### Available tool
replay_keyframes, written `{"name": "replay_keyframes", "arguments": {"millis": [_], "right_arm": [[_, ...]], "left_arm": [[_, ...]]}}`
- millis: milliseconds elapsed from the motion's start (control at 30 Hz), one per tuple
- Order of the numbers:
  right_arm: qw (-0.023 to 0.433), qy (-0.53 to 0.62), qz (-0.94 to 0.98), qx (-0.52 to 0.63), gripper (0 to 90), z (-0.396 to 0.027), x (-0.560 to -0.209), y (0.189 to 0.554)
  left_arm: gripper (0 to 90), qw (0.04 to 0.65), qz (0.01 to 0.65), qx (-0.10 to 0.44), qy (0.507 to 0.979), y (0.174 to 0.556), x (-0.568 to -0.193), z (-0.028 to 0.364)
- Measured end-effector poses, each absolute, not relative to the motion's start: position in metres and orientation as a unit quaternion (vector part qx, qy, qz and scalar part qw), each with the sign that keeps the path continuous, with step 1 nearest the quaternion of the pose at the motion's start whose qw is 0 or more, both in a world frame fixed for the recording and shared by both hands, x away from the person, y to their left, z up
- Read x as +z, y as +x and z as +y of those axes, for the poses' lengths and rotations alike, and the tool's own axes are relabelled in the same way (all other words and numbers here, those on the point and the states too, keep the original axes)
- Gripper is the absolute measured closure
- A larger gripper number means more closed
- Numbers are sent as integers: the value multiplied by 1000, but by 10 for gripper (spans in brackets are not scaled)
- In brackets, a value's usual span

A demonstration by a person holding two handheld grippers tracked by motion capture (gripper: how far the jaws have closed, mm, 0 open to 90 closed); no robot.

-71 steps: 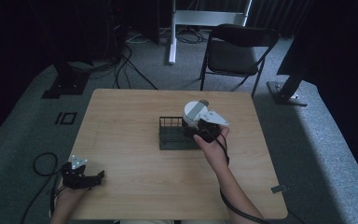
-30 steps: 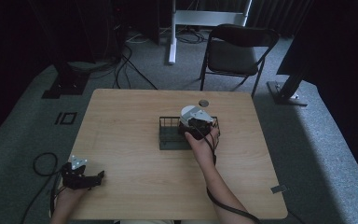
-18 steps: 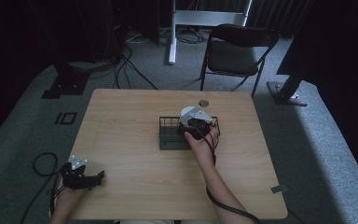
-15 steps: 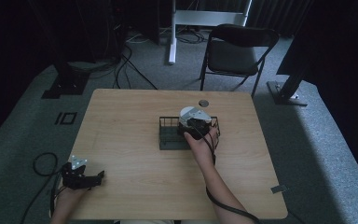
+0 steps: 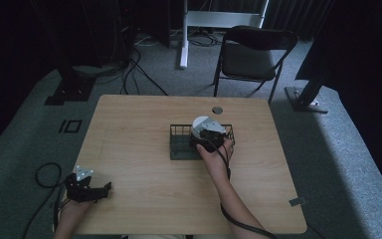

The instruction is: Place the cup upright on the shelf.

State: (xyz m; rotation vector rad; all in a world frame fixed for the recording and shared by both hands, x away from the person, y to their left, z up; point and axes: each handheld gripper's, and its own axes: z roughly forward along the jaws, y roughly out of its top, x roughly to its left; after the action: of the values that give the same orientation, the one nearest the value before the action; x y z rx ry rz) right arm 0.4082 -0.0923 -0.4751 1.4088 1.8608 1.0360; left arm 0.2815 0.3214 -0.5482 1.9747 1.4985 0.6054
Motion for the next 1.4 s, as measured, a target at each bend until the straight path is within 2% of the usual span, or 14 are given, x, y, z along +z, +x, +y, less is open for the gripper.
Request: {"name": "replay_keyframes", "arguments": {"millis": [333,400,1400], "right_arm": [[303,513,688,415,175,-95,-483,404],[299,507,689,423,131,-97,-484,403],[283,462,703,461,124,-120,-474,383]], "left_arm": [[2,291,562,227,740,281,-548,321],[2,291,562,227,741,281,-548,321],[2,291,562,227,741,281,-548,321]]}}
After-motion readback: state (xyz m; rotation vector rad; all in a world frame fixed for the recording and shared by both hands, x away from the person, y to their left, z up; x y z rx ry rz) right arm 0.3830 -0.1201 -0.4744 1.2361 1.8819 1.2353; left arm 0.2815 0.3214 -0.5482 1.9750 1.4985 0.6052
